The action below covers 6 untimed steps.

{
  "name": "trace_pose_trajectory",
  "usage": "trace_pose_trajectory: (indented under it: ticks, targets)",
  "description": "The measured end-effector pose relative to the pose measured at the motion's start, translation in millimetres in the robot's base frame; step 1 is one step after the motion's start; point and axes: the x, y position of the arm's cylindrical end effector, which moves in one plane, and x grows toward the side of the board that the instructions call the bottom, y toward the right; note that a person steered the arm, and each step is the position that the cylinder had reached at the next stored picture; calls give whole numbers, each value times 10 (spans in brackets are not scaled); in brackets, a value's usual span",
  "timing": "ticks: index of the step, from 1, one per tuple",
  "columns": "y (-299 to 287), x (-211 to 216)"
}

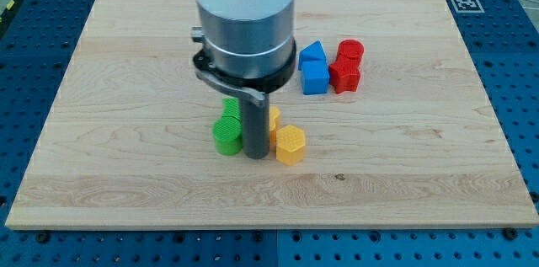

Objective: Slightly push the yellow hexagon to the right of green circle

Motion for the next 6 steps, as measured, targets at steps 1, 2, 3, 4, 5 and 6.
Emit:
trace_pose_trajectory:
  ticks: [1,2,3,4,5,6]
  targets:
    - [358,0]
    - [591,0]
    - [823,0]
    - [909,0]
    - [659,-106]
    - [536,-315]
